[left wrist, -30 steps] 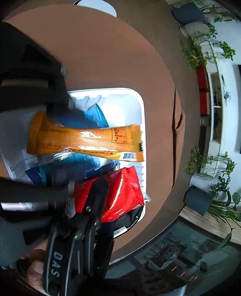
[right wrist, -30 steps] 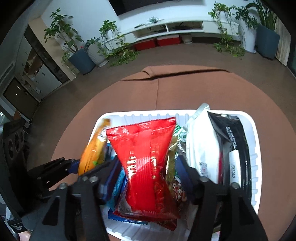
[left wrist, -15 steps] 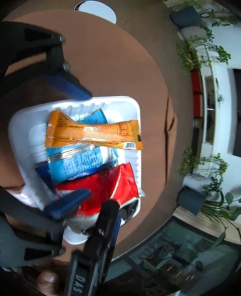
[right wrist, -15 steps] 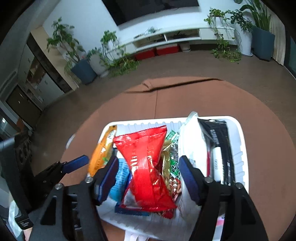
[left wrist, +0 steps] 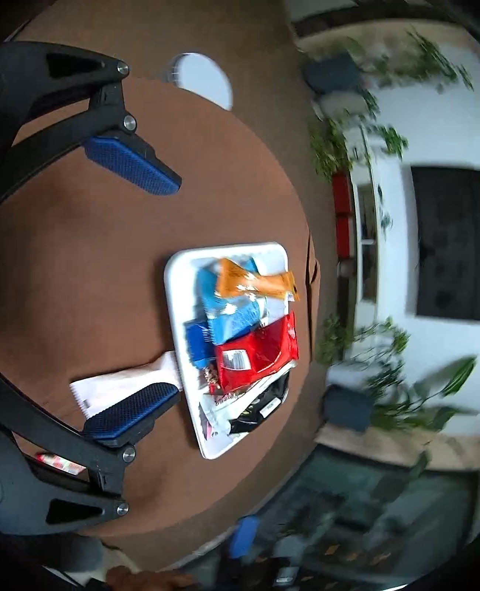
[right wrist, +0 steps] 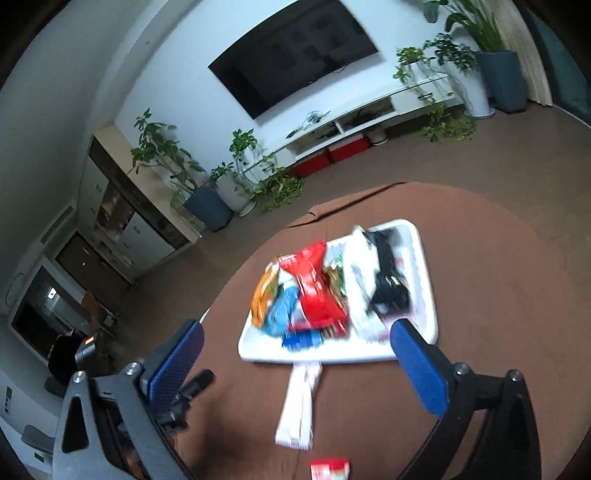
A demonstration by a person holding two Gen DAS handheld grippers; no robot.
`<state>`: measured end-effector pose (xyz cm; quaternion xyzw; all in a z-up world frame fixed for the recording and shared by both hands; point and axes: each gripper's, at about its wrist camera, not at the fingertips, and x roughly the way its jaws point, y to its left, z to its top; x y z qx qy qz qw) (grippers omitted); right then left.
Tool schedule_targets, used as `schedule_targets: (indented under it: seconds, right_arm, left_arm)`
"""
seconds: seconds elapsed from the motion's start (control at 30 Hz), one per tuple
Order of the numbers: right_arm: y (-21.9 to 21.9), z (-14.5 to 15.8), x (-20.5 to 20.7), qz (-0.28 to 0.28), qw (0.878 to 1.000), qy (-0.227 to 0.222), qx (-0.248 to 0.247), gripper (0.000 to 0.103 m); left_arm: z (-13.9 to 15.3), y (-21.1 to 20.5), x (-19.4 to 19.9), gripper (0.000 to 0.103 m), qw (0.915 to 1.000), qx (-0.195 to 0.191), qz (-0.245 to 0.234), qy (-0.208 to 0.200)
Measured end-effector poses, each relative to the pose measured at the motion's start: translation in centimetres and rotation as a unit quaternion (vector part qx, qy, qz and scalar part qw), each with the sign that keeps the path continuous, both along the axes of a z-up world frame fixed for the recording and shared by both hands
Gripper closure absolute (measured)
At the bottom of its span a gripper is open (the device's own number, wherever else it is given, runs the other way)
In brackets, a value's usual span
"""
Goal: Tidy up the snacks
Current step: 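Withdraw both tools from the tray toward the remaining packs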
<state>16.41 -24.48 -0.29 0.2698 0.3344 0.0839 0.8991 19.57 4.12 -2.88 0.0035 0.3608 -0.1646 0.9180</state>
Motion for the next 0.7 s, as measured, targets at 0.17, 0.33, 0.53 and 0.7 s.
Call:
schedule_targets:
  seconds: [0.17,0.33,0.53,0.7]
  right_arm:
    - [1.1,-1.8,-5.2,-0.042,0.993,0.058,-0.095,0.0]
    - [3.8,-4.5,-8.7,-0.021,0.988,0.093,-0.118,0.009]
    - [6.9,-7.7,-10.0,0.019,0.983,0.115,-0.142,0.018]
    - [7.4,-9.0,-9.1,0.038,0.98,0.129,-0.147,0.029]
  left_arm:
    - [-1.7,1.6,-5.0,0.0,0.9993,-0.025,-0.001,0.029]
    - [-4.0,0.8,-9.7,0.0,0.9983,-0.014,-0.014,0.054]
    - [-4.5,-1.0,-12.3,0.0,0.9967,-0.013,-0.044,0.067]
    - [-3.9,-1.4,-12.8,0.0,0.9971,-0.001,-0.049,0.058]
